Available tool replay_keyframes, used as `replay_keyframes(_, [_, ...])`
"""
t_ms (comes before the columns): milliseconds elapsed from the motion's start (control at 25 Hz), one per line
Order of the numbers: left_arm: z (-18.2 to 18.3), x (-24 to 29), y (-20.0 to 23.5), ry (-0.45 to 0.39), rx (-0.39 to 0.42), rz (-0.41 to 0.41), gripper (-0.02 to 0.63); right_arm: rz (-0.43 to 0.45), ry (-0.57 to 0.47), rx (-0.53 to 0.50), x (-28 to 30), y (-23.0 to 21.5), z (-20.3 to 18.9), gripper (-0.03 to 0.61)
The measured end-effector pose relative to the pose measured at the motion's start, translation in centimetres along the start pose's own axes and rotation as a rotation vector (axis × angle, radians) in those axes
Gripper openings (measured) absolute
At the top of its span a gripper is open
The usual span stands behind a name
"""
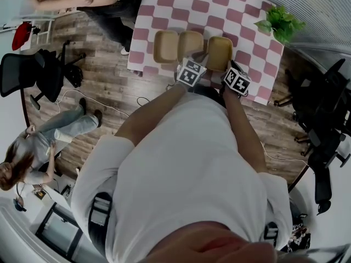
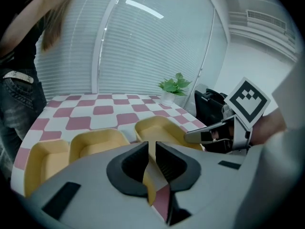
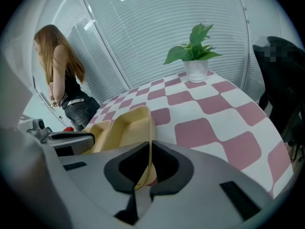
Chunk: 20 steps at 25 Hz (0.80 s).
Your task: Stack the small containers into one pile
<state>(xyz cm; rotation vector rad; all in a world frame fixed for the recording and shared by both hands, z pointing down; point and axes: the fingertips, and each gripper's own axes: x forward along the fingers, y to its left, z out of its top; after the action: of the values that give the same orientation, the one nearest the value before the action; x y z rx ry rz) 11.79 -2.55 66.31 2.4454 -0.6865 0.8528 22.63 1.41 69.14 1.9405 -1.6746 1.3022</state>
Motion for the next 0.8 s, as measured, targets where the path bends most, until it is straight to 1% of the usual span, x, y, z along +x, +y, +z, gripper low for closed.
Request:
replay_keyframes(120, [0.8, -0.4, -0.4, -0.008, -0.007, -0.019, 0.04, 0.005, -0.024, 0.021, -0.9, 0.2, 0.9, 0.041])
replay_keyframes(200, [1.4, -0.7, -0.8, -0.016, -0.033, -0.038, 0.098, 0.019, -0.04, 0.041, -1.5, 0.4, 1.3, 0.041])
replay_keyframes(240, [1.9, -1.0, -1.0, -0.022, -0.051, -0.049, 0.104, 0.029, -0.049, 0.054, -1.8, 0.5, 1.4, 0.041])
replay_keyframes(320, [2.8, -1.7, -1.5, -0.038, -0.079, -0.064, 0.107, 0.046, -0.074, 0.078, -2.7, 0.8, 2.0, 0.041])
replay_keyframes(440, [4.1, -2.7, -2.3, -0.065, -0.098, -0.076, 0.107, 0.073, -0.109, 0.1, -4.4, 1.7, 3.1, 0.043])
replay_keyframes(600, [5.6, -3.4, -2.4, -0.098, -0.096, -0.066, 0.107, 0.09, -0.138, 0.126, -5.6, 2.1, 4.1, 0.041])
replay_keyframes(800, [6.1, -4.0, -2.1, -0.107, -0.096, -0.048, 0.107, 0.107, -0.144, 0.135, -6.1, 2.8, 4.1, 0.041])
